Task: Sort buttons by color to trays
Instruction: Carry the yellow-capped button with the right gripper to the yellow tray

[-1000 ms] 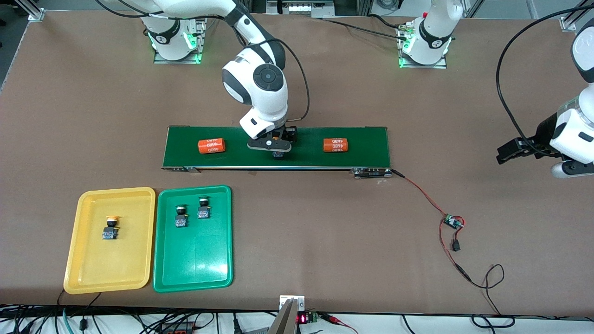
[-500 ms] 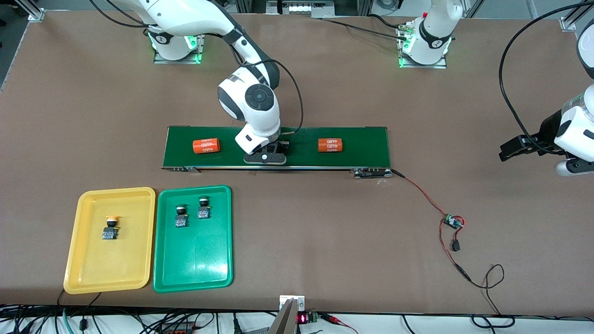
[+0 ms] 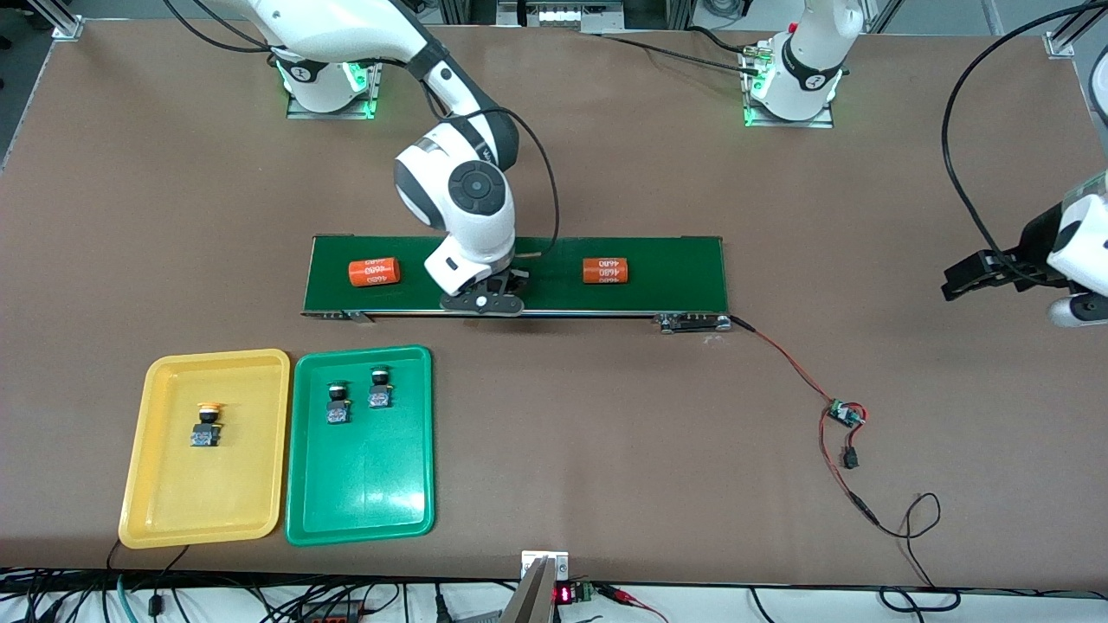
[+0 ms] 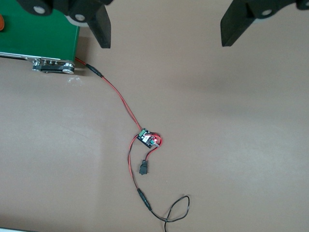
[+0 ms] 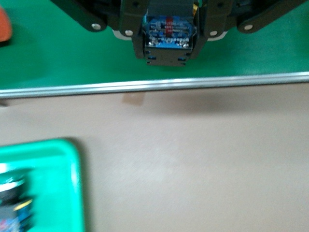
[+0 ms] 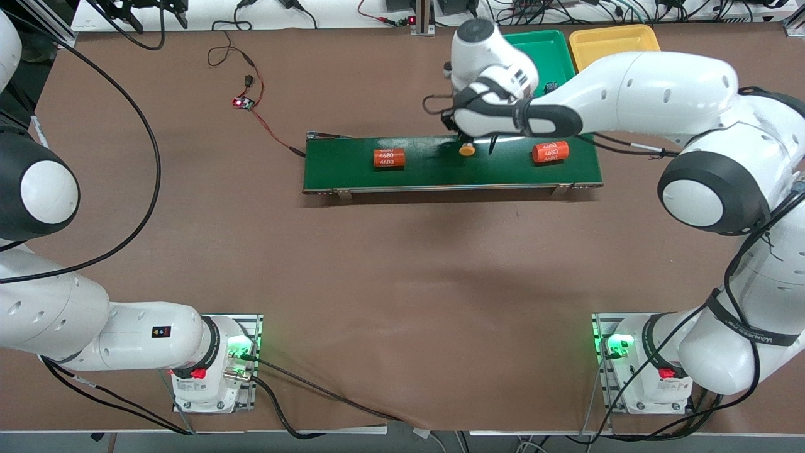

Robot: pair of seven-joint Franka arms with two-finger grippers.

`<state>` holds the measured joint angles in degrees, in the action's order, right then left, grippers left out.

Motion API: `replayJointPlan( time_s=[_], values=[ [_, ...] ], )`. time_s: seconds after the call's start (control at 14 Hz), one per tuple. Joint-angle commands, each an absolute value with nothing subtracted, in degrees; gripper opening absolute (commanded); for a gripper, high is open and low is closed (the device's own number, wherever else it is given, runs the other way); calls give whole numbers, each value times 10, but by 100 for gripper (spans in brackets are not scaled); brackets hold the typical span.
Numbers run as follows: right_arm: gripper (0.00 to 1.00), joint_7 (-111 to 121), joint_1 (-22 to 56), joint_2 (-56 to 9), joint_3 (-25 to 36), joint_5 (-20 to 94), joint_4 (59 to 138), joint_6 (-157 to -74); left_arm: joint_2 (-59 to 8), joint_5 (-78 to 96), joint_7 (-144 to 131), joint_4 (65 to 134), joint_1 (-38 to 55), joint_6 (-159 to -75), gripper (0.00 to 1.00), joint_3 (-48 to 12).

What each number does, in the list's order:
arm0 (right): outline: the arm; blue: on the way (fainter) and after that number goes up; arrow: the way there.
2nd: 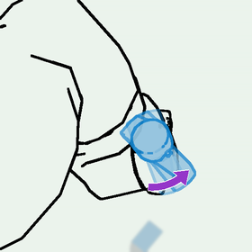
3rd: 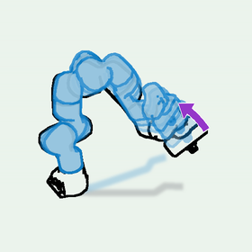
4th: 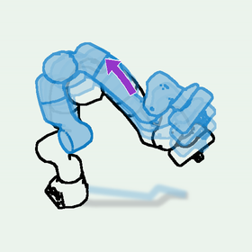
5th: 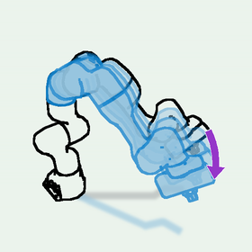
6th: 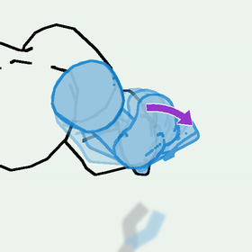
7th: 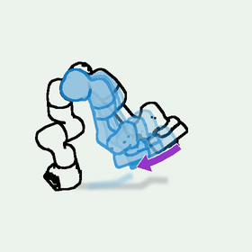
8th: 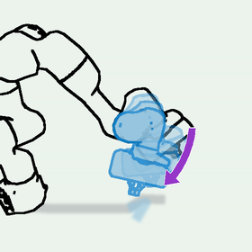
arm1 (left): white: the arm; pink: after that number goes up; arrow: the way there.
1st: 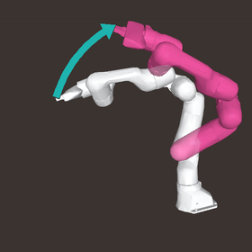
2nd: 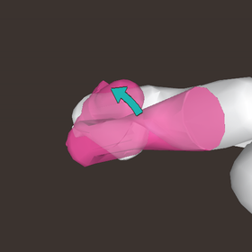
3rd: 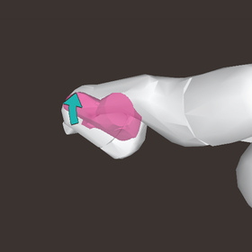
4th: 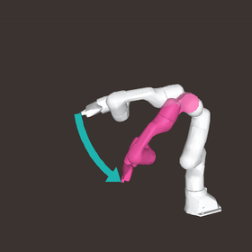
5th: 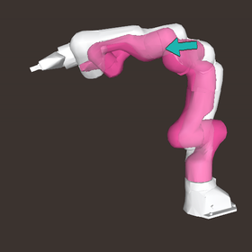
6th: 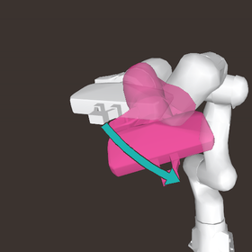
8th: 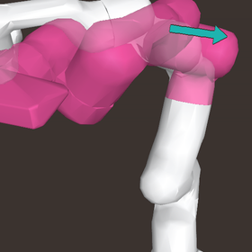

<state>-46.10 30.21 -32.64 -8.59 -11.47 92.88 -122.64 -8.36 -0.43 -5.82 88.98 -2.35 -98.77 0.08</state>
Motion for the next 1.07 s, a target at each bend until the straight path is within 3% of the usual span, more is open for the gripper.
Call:
replayJointPlan(
  time_s=[0.0,0.43,1.0],
  values=[
    [0,-366,237,-316,-91,-109,907,-1191,-66,7,-23,846,-38,-921,100,4],
    [0,-205,60,-323,-91,-108,901,-1195,-49,6,13,868,-39,-918,100,-1],
    [0,-45,-66,-382,-89,-115,850,-1209,-25,6,4,903,-40,-919,100,-3]
  ],
)
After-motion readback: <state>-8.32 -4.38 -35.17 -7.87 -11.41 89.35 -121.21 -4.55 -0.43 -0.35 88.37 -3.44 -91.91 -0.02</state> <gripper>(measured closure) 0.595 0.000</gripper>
